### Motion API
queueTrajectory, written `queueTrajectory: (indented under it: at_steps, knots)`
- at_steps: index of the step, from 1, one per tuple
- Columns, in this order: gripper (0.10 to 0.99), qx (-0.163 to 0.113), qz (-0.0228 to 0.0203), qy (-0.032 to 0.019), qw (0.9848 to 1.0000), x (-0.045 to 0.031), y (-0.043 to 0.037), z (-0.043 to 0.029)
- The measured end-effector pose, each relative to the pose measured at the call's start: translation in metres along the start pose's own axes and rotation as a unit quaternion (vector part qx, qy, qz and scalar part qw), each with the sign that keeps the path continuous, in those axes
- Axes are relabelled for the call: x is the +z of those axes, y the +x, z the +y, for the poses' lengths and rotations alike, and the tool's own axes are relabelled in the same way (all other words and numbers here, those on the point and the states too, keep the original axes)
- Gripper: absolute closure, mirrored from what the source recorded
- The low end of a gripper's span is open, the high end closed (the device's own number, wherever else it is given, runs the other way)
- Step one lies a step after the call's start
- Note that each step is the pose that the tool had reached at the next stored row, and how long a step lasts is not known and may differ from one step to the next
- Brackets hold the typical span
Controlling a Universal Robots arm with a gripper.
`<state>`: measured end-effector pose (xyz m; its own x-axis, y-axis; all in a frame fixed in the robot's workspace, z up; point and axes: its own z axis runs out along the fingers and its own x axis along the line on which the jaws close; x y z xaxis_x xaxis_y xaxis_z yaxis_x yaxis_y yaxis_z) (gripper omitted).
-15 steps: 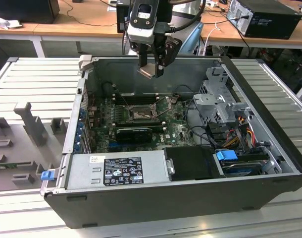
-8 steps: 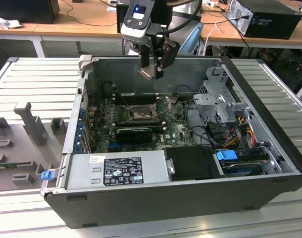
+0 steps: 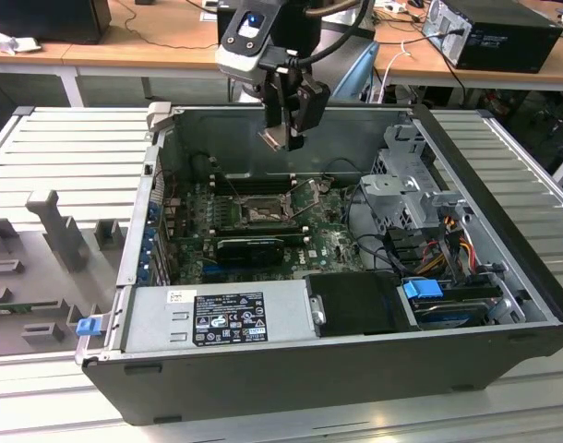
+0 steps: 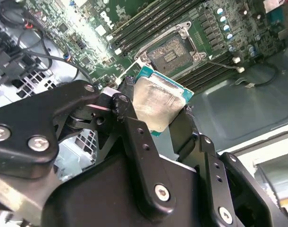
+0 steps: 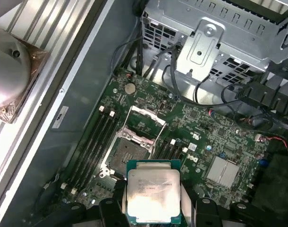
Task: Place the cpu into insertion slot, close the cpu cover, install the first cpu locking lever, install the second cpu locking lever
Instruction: 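Place the cpu into insertion slot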
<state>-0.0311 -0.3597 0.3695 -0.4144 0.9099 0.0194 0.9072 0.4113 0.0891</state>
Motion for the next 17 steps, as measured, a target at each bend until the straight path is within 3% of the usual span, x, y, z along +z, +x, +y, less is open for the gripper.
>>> queueTrajectory:
  at_steps: [9, 17]
  knots:
    - [0.545, 0.049, -0.0056, 0.0001, 0.9988, 0.0063, -0.0001, -0.0006]
    - [0.545, 0.102, -0.0101, 0.0006, 0.9948, 0.0109, -0.0001, -0.0009]
